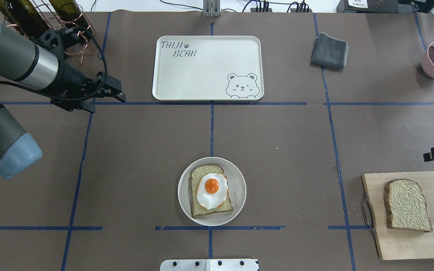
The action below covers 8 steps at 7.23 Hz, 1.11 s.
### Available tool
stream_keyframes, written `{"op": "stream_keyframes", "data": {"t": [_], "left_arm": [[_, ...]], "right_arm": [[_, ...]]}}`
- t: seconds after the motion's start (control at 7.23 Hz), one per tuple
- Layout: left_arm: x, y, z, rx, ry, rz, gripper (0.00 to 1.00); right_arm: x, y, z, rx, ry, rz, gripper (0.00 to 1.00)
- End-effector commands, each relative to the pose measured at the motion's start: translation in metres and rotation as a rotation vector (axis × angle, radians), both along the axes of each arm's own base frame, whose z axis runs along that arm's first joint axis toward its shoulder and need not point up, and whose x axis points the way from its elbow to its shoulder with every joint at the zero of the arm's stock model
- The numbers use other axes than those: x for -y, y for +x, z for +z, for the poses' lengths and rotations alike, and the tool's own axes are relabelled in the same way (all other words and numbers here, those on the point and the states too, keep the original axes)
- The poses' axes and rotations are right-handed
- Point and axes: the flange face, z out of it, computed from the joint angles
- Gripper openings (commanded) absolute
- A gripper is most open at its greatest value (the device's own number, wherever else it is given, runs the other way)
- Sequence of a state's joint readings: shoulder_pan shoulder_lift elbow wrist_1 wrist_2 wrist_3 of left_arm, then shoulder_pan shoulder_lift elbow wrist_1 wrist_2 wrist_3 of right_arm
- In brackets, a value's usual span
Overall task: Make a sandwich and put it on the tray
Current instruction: 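Lower the right gripper to the board bread while the left arm moves forward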
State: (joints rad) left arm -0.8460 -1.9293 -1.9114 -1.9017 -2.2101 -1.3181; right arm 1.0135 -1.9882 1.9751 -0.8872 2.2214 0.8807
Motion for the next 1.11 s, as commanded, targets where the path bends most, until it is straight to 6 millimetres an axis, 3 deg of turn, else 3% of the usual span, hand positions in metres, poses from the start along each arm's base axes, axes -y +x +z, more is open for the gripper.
{"op": "stream_keyframes", "data": {"t": [0.0, 0.28, 0.55, 0.97], "left_arm": [[-0.022, 0.038, -0.010, -0.021, -0.012, -0.020, 1.00], [-0.030, 0.045, -0.013, -0.040, -0.025, -0.016, 1.00], [-0.028, 0.047, -0.011, -0.035, -0.028, -0.015, 1.00], [-0.027, 0.047, -0.010, -0.033, -0.027, -0.020, 1.00]], "right_arm": [[-0.040, -0.009, 0.020, -0.029, 0.016, -0.029, 0.99], [-0.054, -0.040, 0.031, -0.046, 0.009, -0.031, 0.99], [-0.071, -0.051, 0.051, -0.042, 0.002, -0.029, 0.96], [-0.081, -0.064, 0.056, -0.053, -0.002, -0.074, 0.66]]}}
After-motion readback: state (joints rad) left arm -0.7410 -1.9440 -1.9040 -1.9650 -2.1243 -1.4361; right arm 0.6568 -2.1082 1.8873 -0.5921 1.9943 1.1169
